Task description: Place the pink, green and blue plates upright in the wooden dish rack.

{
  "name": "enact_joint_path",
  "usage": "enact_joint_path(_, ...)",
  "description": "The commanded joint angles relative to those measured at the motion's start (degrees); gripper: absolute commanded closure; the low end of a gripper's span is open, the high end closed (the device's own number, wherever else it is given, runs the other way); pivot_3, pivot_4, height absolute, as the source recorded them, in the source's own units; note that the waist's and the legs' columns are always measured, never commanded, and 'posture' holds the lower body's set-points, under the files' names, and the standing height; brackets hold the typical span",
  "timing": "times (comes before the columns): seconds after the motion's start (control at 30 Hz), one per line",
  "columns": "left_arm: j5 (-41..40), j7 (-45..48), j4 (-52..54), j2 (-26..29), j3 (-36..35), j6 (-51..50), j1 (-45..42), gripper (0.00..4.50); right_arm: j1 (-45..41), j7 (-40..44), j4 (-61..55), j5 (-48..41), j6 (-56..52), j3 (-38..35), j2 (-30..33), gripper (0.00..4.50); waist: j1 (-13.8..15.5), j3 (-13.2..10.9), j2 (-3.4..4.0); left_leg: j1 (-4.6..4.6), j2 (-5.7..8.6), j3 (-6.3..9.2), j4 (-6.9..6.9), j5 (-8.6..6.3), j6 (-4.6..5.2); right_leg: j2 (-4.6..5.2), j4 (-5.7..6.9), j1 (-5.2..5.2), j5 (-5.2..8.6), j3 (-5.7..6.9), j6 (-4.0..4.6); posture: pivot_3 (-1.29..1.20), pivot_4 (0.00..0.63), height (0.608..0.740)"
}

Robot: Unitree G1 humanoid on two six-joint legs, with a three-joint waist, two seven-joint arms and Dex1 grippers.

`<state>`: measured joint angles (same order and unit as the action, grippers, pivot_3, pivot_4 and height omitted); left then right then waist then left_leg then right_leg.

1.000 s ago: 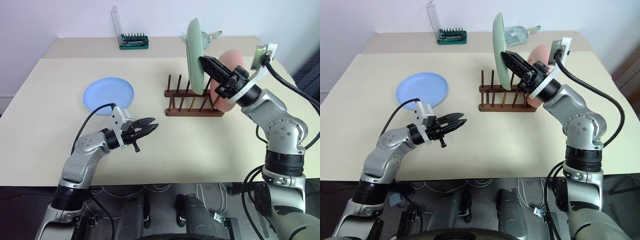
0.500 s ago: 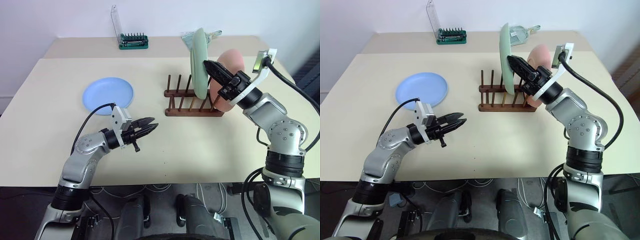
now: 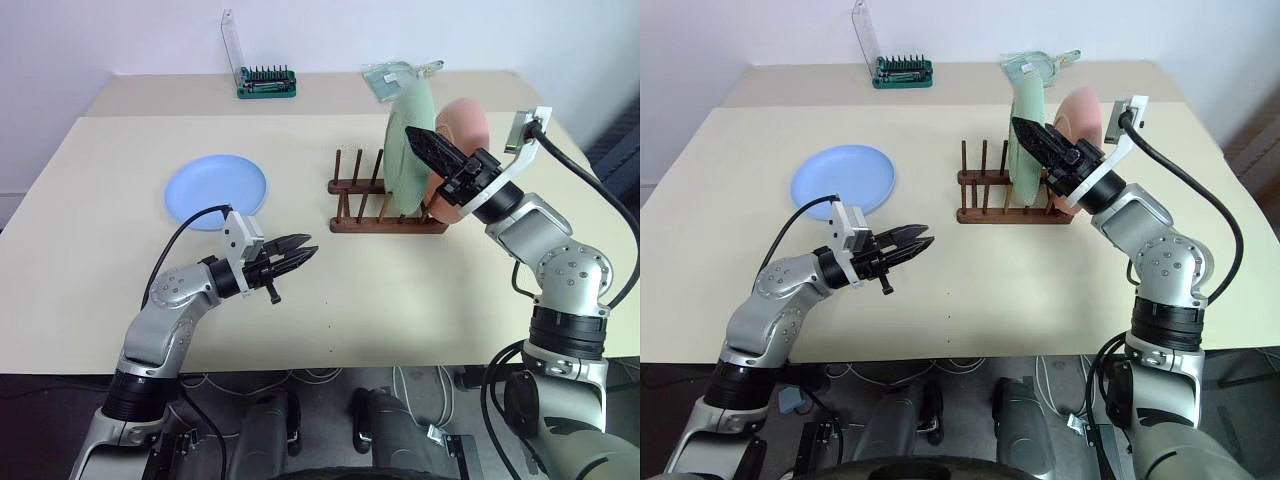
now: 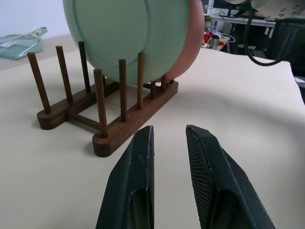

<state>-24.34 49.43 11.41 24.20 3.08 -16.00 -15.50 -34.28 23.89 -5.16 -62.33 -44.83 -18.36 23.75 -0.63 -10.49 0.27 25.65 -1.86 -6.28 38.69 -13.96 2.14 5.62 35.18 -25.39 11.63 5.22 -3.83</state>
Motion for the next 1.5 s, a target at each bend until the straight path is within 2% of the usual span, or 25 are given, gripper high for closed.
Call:
enact_joint_path(0.03, -0.8, -0.3, 2.2, 0.0, -0.5, 0.1, -0.4, 3.45, -0.7, 0.2, -0.7, 0.3, 1.2, -1.2, 0.2, 0.03, 0.0, 0.0, 0.0, 0.01, 0.0, 0.0, -0.01, 0.0, 0.0, 0.0, 0.0, -0.01, 0.0, 0.0, 0.0, 0.0, 0.15, 0.74)
enact_joint_path(0.27, -0.9, -0.5, 2.6, 0.0, -0.3, -0.2, -0.2, 3.45, -1.1, 0.3, -1.8, 2.0, 1.9, -1.2, 1.1, 0.03, 0.0, 0.0, 0.0, 0.02, 0.0, 0.0, -0.01, 0.0, 0.0, 0.0, -0.01, -0.02, 0.0, 0.0, 0.0, 0.0, 0.15, 0.74)
enact_joint_path(0.7, -0.9, -0.5, 2.4, -0.2, -0.1, -0.3, -0.1, 3.45, 0.0, 3.4, -5.4, 10.3, 3.0, 0.5, 8.3, 0.03, 0.0, 0.0, 0.0, 0.03, 0.02, -0.01, -0.07, 0.0, 0.0, 0.0, -0.07, -0.05, 0.01, 0.01, 0.0, 0.0, 0.15, 0.74)
enact_joint_path(1.0, -0.3, -4.3, 2.1, 0.5, -3.3, -1.0, -0.5, 3.45, -0.8, 12.7, -4.8, 24.7, 14.9, 3.6, 17.8, 0.03, 0.1, 0.0, -0.01, 0.04, 0.03, -0.01, -0.12, 0.0, 0.0, 0.0, -0.13, -0.06, 0.02, 0.02, -0.02, 0.0, 0.15, 0.74)
enact_joint_path(1.1, 1.8, -18.0, -1.3, 1.1, -13.1, -4.7, -3.9, 2.66, -6.0, 19.8, -8.4, 26.7, 16.7, 7.9, 21.7, 0.0, -0.2, -0.2, 0.12, 0.04, 0.03, -0.03, -0.14, 0.01, 0.0, -0.01, -0.09, -0.1, 0.02, 0.0, -0.02, 0.0, 0.15, 0.74)
enact_joint_path(1.13, 2.4, -21.5, -2.0, 1.5, -15.1, -6.2, -4.6, 2.27, -6.8, 21.4, -9.2, 27.4, 17.1, 9.4, 22.3, 0.0, -0.3, -0.2, 0.11, 0.04, 0.01, -0.03, -0.14, 0.03, -0.02, -0.02, -0.05, -0.15, 0.01, -0.01, -0.01, 0.0, 0.15, 0.74)
enact_joint_path(1.2, 4.1, -28.1, -3.6, 2.3, -18.6, -9.3, -6.2, 1.2, -7.3, 23.3, -10.1, 29.4, 18.2, 12.6, 22.1, 0.0, -0.2, -0.2, 0.02, -0.04, -0.06, 0.06, -0.19, 0.03, -0.01, -0.07, 0.0, -0.14, 0.1, 0.0, -0.16, 0.0, 0.15, 0.74)
enact_joint_path(1.3, 5.2, -37.5, -6.8, 2.8, -23.4, -16.3, -10.0, 0.06, -7.2, 25.6, -10.9, 31.1, 19.9, 15.8, 20.9, 0.0, 0.1, -0.1, -0.13, -0.29, -0.01, 0.05, -0.47, 0.07, -0.07, -0.11, -0.04, 0.01, 0.07, 0.03, -0.14, 0.0, 0.15, 0.74)
enact_joint_path(1.4, 6.1, -41.7, -10.5, 4.0, -24.8, -22.4, -13.0, 0.06, -7.3, 27.5, -11.1, 31.8, 21.0, 17.5, 19.7, 0.0, 0.3, -0.2, -0.22, -0.17, 0.08, -0.01, -0.46, 0.09, -0.09, -0.04, -0.08, -0.02, -0.04, 0.05, -0.3, 0.0, 0.15, 0.74)
enact_joint_path(1.5, 6.2, -41.4, -14.4, 5.1, -24.3, -24.8, -15.6, 0.06, -7.2, 29.2, -11.7, 31.4, 21.0, 18.3, 18.9, 0.0, 0.9, -0.3, -0.46, -0.13, 0.17, -0.06, -0.46, 0.09, -0.07, 0.03, -0.14, -0.01, -0.05, 0.05, -0.34, 0.0, 0.15, 0.74)
